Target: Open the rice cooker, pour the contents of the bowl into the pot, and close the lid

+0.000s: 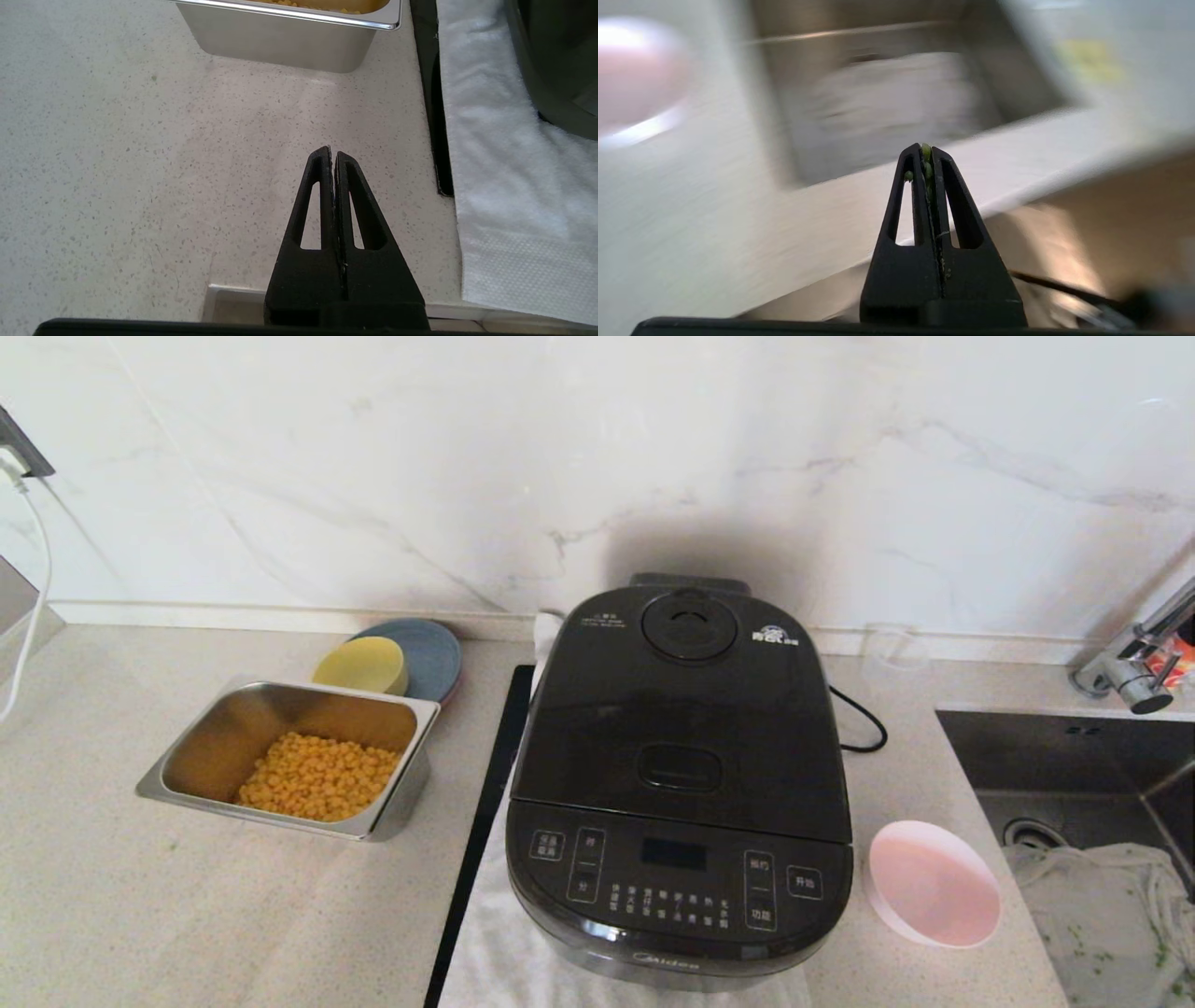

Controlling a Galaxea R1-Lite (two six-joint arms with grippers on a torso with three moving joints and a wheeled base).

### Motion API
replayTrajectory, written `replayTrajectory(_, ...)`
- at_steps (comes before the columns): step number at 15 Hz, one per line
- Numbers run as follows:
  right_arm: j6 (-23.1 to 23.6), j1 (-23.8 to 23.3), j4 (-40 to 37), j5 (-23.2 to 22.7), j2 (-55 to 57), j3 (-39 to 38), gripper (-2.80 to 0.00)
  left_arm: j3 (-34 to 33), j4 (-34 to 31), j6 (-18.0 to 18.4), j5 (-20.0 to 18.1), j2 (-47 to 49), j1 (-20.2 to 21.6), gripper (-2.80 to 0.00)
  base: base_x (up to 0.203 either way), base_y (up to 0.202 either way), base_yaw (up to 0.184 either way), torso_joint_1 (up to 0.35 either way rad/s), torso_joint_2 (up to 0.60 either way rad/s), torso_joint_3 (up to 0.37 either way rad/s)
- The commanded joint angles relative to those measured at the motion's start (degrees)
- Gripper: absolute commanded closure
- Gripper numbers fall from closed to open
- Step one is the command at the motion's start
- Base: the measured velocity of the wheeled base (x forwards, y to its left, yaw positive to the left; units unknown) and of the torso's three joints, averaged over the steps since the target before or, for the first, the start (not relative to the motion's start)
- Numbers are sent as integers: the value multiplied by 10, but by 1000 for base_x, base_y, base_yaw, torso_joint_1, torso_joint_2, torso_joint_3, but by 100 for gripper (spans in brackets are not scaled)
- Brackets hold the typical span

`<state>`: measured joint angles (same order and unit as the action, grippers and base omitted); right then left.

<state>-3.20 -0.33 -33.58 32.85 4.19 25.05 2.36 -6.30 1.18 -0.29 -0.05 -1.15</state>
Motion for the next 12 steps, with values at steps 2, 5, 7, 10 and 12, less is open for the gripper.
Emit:
replayTrajectory(2, 7, 2, 79, -147, -43, -103, 0, 0, 0, 0, -1, 0, 0, 0, 0, 0, 0, 0, 0, 0)
replayTrajectory(5, 56, 2, 253, -269, -42, -200, 0, 0, 0, 0, -1, 0, 0, 0, 0, 0, 0, 0, 0, 0)
replayTrajectory(7, 66, 2, 329, -336, -41, -254, 0, 0, 0, 0, -1, 0, 0, 0, 0, 0, 0, 0, 0, 0)
replayTrajectory(10, 78, 3, 336, -346, -41, -251, 0, 0, 0, 0, -1, 0, 0, 0, 0, 0, 0, 0, 0, 0)
replayTrajectory(12, 77, 3, 335, -346, -40, -251, 0, 0, 0, 0, -1, 0, 0, 0, 0, 0, 0, 0, 0, 0)
